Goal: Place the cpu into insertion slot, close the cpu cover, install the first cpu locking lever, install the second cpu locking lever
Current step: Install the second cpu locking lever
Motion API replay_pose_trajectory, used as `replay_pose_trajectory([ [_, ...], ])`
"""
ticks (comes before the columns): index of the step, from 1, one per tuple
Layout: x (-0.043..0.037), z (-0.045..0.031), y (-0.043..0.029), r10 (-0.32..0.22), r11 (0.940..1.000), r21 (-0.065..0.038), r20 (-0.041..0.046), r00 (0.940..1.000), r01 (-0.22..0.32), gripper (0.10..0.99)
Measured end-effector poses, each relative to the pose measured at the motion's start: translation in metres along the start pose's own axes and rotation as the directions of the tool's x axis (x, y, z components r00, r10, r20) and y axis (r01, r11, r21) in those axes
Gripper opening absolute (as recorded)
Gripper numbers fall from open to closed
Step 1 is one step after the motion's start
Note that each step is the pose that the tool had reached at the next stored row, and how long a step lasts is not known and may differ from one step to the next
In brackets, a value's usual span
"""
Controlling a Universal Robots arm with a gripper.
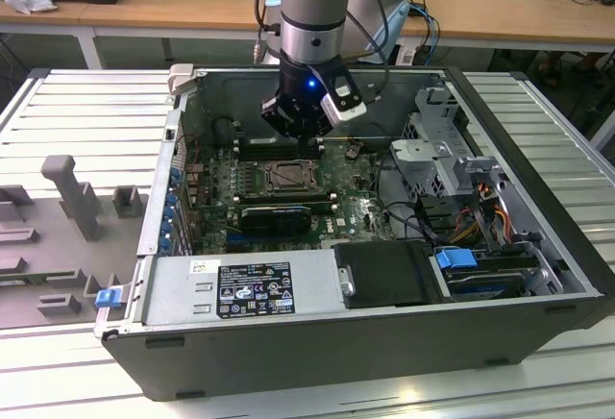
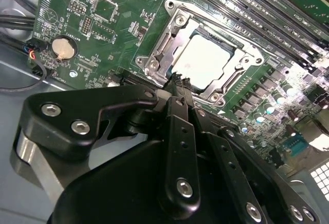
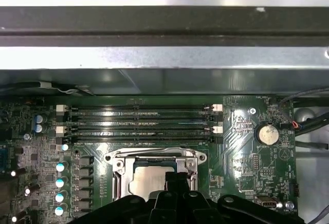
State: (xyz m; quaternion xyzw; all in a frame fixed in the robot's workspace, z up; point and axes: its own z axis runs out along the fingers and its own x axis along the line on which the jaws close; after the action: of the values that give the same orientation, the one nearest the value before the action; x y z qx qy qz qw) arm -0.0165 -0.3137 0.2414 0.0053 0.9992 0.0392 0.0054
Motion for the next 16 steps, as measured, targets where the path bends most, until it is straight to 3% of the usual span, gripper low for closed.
replay_pose_trajectory([
  [16, -0.0004, -0.0025, -0.0040, 0.000, 1.0000, 0.000, 0.0000, 1.0000, 0.000, 0.106],
])
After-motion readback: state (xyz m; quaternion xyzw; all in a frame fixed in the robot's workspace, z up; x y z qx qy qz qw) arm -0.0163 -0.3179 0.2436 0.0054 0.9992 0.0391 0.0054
